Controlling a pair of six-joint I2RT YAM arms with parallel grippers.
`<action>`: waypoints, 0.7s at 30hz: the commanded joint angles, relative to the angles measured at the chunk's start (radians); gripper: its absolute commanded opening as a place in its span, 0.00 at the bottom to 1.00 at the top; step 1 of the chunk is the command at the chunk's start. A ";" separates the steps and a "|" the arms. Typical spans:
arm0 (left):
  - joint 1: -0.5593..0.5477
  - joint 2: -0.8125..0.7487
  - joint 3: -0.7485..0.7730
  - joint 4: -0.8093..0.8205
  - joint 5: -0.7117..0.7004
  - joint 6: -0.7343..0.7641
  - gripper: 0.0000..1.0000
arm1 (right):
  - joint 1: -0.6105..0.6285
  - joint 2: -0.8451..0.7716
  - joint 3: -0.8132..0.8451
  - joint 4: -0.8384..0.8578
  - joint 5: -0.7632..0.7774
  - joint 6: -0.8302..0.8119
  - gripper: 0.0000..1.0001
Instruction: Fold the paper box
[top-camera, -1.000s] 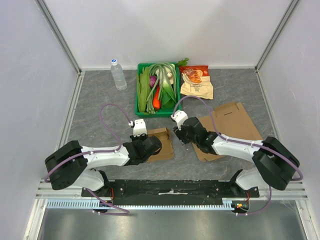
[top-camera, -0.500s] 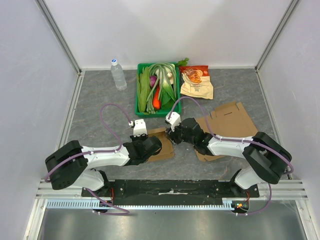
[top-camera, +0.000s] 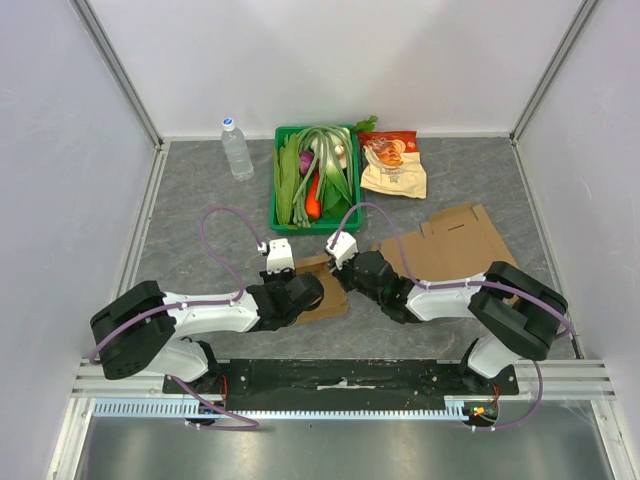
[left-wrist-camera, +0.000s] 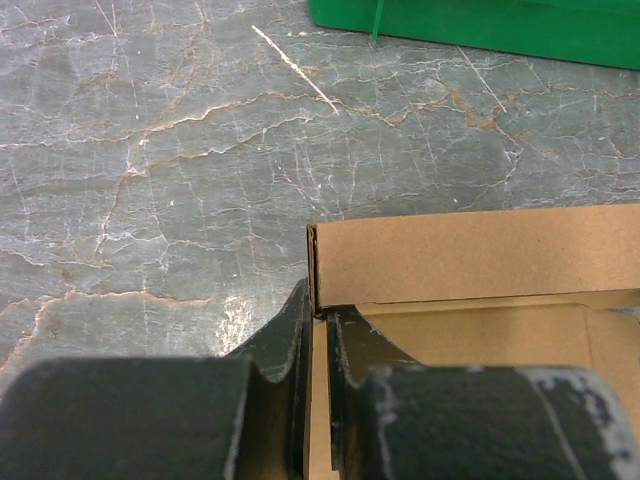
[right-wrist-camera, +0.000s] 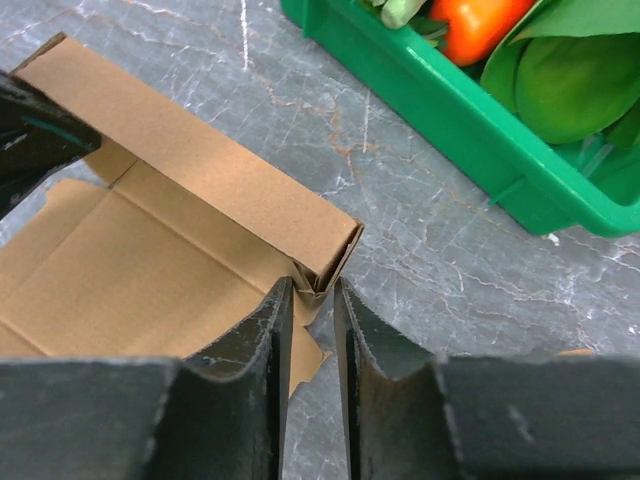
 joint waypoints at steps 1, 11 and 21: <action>-0.007 0.004 0.027 0.004 -0.047 -0.005 0.02 | 0.031 0.022 -0.009 0.151 0.170 0.010 0.27; -0.009 -0.002 0.024 0.001 -0.049 -0.009 0.02 | 0.096 0.107 0.003 0.254 0.308 -0.001 0.31; -0.009 -0.005 0.024 -0.009 -0.051 -0.022 0.02 | 0.129 0.196 0.018 0.352 0.409 0.004 0.34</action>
